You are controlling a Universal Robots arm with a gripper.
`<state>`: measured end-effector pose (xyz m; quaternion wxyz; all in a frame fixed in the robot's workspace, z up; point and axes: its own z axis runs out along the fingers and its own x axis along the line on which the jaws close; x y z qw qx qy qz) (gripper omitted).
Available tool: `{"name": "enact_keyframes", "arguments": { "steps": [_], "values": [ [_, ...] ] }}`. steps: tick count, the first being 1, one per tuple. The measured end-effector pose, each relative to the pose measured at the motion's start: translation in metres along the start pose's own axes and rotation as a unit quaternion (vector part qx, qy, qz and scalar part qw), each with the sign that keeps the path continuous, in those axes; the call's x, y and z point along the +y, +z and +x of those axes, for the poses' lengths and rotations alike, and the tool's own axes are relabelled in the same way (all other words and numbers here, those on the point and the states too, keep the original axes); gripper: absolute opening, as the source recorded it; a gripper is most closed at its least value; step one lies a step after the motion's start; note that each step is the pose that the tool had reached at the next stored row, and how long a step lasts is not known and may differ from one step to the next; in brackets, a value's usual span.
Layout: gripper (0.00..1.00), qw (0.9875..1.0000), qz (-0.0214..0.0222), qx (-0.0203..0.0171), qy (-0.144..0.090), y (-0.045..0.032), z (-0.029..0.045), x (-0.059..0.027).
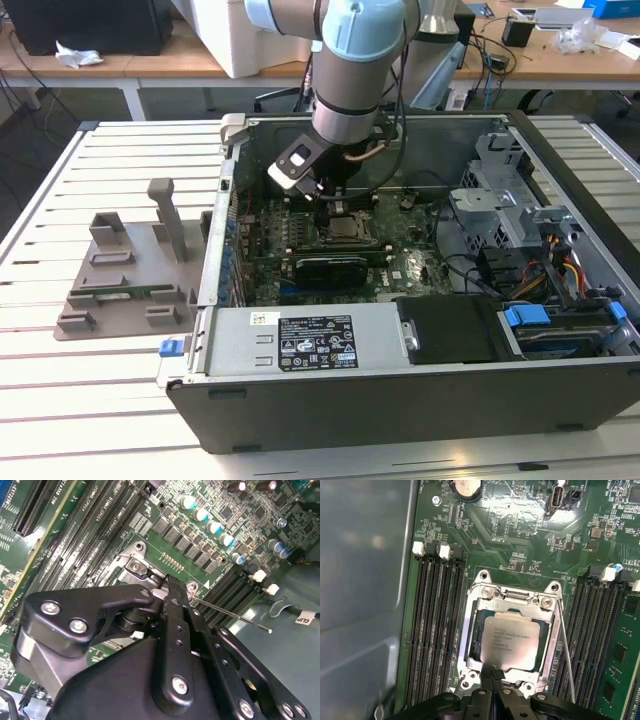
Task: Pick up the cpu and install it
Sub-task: 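Close the cpu cover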
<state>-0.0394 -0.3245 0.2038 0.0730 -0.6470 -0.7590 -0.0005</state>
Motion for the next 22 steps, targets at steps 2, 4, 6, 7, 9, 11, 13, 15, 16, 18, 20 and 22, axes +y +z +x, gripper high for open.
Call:
{"name": "enact_keyframes", "arguments": {
  "steps": [2, 4, 6, 7, 9, 11, 13, 15, 16, 18, 20, 22],
  "values": [
    [0.11, 1.0, 0.0, 0.0005, 0.0, -0.0004, -0.0006, 0.004],
    [0.11, 1.0, 0.0002, 0.0007, 0.0, -0.001, -0.0012, 0.008],
    [0.11, 1.0, -0.0003, 0.0006, 0.0, -0.0015, -0.0017, 0.0112],
    [0.11, 1.0, -0.0005, 0.001, -0.001, -0.002, -0.0016, 0.0123],
    [0.11, 1.0, -0.0001, 0.0009, 0.0, -0.0108, -0.0007, 0.0119],
    [0.11, 1.0, -0.0001, 0.0009, 0.0, -0.0194, 0.0001, 0.0116],
    [0.11, 1.0, 0.0021, 0.0014, 0.0, -0.0206, -0.0005, 0.0147],
    [0.11, 1.0, 0.0092, 0.0023, 0.0, -0.0217, -0.0028, 0.0215],
    [0.11, 0.9999, 0.0117, 0.0028, 0.001, -0.0221, -0.0037, 0.0239],
    [0.11, 0.9997, 0.0222, 0.0046, 0.002, -0.0236, -0.0101, 0.0333],
    [0.11, 0.9996, 0.0284, 0.0056, 0.002, -0.0246, -0.0142, 0.0389],
    [0.11, 0.9995, 0.0315, 0.0049, 0.003, -0.0254, -0.0156, 0.0417]
  ]
}}
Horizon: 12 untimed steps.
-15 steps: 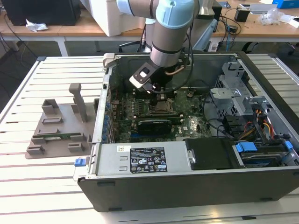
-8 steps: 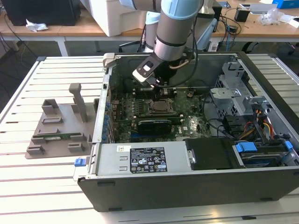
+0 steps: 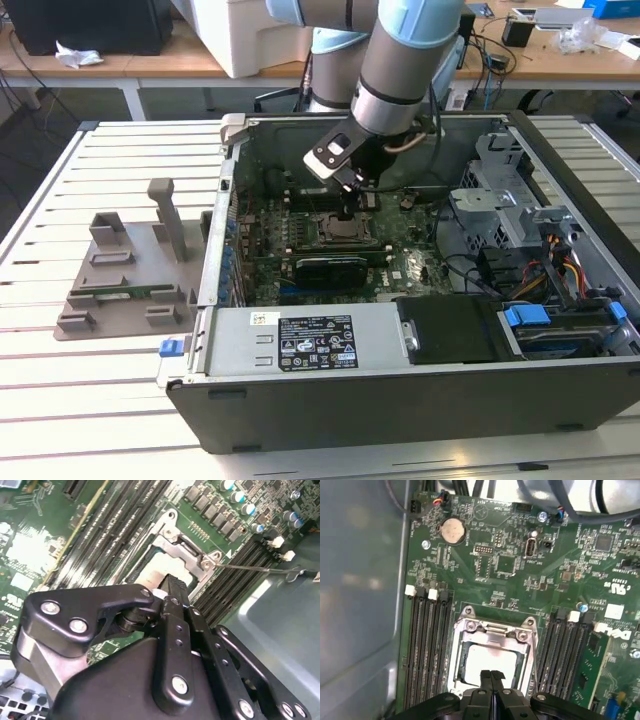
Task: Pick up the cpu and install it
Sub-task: 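Close the cpu cover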
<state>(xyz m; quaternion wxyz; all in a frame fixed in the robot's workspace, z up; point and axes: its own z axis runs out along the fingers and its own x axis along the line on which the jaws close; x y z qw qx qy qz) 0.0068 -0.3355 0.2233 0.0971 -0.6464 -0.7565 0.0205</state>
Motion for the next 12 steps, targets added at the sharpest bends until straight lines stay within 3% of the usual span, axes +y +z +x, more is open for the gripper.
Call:
{"name": "enact_keyframes", "arguments": {
  "steps": [1, 3, 4, 5, 6, 7, 11, 12],
  "values": [
    [0.11, 1.0, 0.0005, -0.0021, 0.0, -0.0011, 0.0001, -0.0001],
    [0.11, 0.9999, 0.002, -0.0125, 0.002, -0.0065, 0.0007, -0.0009],
    [0.11, 0.9997, 0.0036, -0.0237, 0.004, -0.0119, 0.0013, -0.0018],
    [0.11, 0.9995, 0.0048, -0.0312, 0.006, -0.0181, 0.002, -0.0027],
    [0.11, 0.9993, 0.0054, -0.0358, 0.006, -0.0267, 0.0031, -0.0041],
    [0.11, 0.9993, 0.0057, -0.0373, 0.007, -0.0387, 0.0046, -0.006],
    [0.11, 0.9993, 0.0054, -0.0374, 0.007, -0.0393, 0.0047, -0.0061],
    [0.11, 0.9993, 0.0025, -0.0379, 0.007, -0.0393, 0.0047, -0.0062]
  ]
}}
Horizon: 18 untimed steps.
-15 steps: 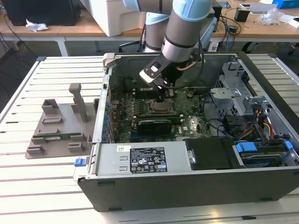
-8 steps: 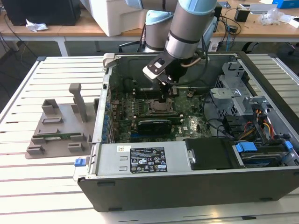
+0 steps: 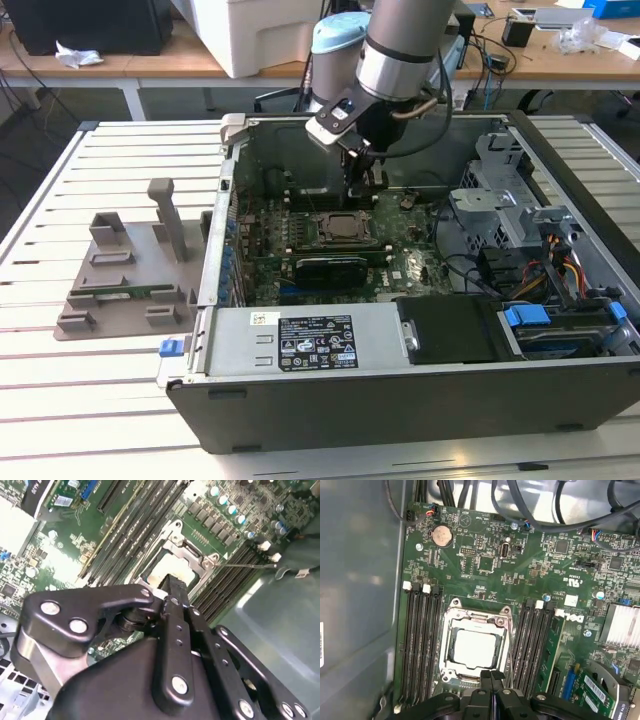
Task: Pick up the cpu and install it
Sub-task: 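Close the cpu cover, then install the first cpu locking lever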
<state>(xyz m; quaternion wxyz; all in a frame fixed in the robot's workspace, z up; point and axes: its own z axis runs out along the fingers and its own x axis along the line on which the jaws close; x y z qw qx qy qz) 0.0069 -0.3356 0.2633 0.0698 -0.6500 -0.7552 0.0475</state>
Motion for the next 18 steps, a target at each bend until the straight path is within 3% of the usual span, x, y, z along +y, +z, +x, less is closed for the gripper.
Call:
{"name": "enact_keyframes", "arguments": {
  "steps": [1, 2, 3, 4, 5, 7, 9, 10, 11, 18],
  "values": [
    [0.11, 0.9999, -0.0104, -0.0017, 0.0, 0.0, -0.0001, 0.0],
    [0.11, 0.9995, -0.0307, -0.0046, -0.001, 0.0001, 0.0, 0.0],
    [0.11, 0.9991, -0.0426, -0.0065, -0.001, 0.0002, 0.0, 0.0],
    [0.11, 0.9985, -0.0534, -0.0081, -0.001, 0.0002, 0.0, -0.0001],
    [0.11, 0.9982, -0.0591, -0.0089, -0.001, 0.0003, 0.0, -0.0002],
    [0.11, 0.9979, -0.0643, -0.0093, -0.001, 0.0003, 0.0, -0.0002],
    [0.11, 0.9979, -0.0644, -0.0094, -0.001, 0.0009, 0.0006, -0.0039],
    [0.11, 0.9979, -0.0646, -0.0095, -0.001, 0.0027, 0.0022, -0.0145],
    [0.11, 0.9979, -0.0647, -0.0094, -0.001, 0.003, 0.0025, -0.0161],
    [0.11, 0.9979, -0.0647, -0.0094, -0.001, 0.0031, 0.0026, -0.0167]
  ]
}}
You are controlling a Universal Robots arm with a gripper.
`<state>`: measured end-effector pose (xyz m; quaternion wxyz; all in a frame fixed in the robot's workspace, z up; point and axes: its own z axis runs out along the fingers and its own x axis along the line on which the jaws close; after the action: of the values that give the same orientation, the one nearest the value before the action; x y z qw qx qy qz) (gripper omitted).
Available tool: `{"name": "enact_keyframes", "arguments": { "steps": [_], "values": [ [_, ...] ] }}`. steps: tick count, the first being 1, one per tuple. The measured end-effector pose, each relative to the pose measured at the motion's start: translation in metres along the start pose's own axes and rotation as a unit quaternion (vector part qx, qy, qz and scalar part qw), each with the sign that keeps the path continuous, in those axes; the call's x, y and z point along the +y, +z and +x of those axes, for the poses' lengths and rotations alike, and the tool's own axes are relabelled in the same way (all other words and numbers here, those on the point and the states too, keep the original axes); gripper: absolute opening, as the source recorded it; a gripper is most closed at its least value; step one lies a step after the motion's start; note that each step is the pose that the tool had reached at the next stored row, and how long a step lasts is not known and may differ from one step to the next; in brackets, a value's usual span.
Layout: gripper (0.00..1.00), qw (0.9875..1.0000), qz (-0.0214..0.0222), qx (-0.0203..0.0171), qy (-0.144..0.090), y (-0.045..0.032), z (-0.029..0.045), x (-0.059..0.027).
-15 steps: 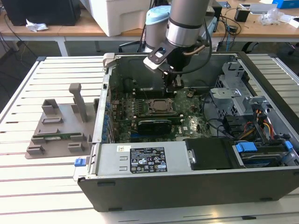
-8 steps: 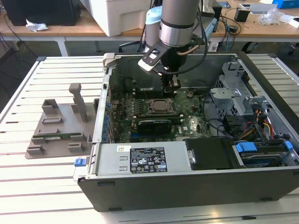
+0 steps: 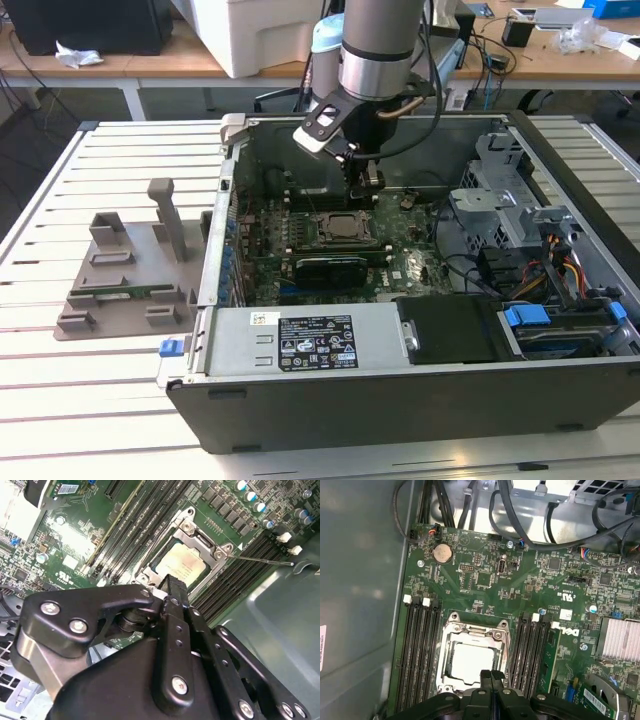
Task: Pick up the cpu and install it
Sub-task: 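Install the first cpu locking lever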
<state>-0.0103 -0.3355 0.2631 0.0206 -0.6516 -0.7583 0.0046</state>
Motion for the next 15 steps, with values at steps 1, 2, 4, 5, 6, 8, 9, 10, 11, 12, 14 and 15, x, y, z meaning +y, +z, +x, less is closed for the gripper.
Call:
{"name": "enact_keyframes", "arguments": {
  "steps": [1, 2, 4, 5, 6, 8, 9, 10, 11, 12, 14, 15],
  "values": [
    [0.11, 1.0, 0.0001, -0.0001, -0.002, 0.0, 0.0, 0.0],
    [0.11, 0.9998, 0.0004, -0.0006, -0.019, 0.0, 0.0, 0.0],
    [0.11, 0.9985, 0.0014, -0.0019, -0.055, 0.0, 0.0, 0.0],
    [0.11, 0.9978, 0.0017, -0.0022, -0.066, 0.0, 0.0, 0.0],
    [0.11, 0.9973, 0.0019, -0.0025, -0.073, 0.0, 0.0, 0.0],
    [0.11, 0.9943, 0.0027, -0.0036, -0.107, 0.0, 0.0, 0.0],
    [0.11, 0.9922, 0.0031, -0.0042, -0.125, 0.0, 0.0, 0.0],
    [0.11, 0.9903, 0.0035, -0.0047, -0.139, 0.0, 0.0, 0.0],
    [0.11, 0.9845, 0.0044, -0.0059, -0.175, 0.0, 0.0, 0.0],
    [0.11, 0.9799, 0.005, -0.0067, -0.199, 0.0, 0.0, 0.0],
    [0.11, 0.9757, 0.0055, -0.0074, -0.219, 0.0, 0.0, 0.0],
    [0.11, 0.971, 0.006, -0.0081, -0.239, 0.0, 0.0, 0.0]
  ]
}}
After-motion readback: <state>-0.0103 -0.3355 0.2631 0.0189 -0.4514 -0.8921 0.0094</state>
